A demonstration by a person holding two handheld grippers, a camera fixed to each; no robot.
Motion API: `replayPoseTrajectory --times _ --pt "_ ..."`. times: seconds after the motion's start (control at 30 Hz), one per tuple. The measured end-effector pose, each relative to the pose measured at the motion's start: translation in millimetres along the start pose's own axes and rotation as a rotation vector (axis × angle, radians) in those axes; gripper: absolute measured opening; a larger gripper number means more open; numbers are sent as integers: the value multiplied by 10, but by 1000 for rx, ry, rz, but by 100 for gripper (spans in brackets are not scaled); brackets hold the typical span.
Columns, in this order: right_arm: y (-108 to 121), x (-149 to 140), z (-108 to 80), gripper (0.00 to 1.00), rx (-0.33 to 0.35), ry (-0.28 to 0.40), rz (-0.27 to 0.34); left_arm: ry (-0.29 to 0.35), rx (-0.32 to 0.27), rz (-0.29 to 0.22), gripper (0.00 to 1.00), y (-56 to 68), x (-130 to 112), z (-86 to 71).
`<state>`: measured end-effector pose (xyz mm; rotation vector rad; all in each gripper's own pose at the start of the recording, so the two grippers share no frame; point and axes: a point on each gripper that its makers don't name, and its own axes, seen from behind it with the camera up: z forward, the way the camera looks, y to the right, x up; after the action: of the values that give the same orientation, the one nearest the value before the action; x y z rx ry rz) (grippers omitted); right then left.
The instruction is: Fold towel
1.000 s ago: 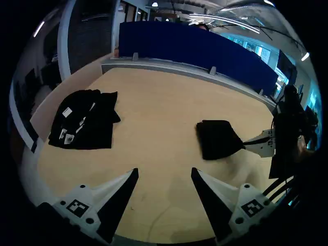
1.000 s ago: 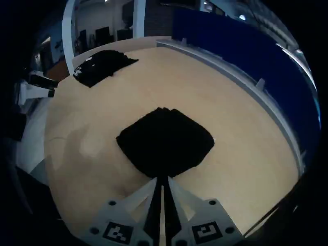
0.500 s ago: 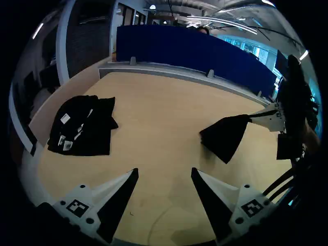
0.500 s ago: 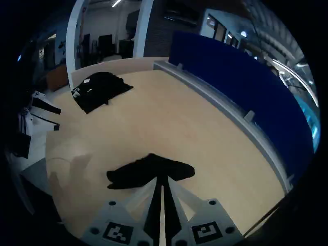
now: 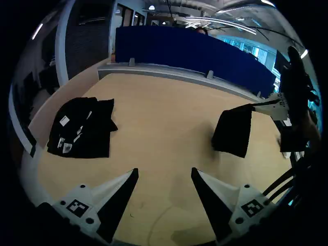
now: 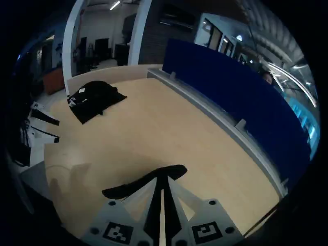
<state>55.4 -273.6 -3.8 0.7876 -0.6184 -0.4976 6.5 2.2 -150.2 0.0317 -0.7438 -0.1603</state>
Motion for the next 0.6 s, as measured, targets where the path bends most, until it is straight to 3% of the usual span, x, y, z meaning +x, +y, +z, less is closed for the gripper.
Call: replayPoseTrajectory --times 0.6 --pt "411 -74 -324 3 -95 11 55 4 -29 31 96 125 82 30"
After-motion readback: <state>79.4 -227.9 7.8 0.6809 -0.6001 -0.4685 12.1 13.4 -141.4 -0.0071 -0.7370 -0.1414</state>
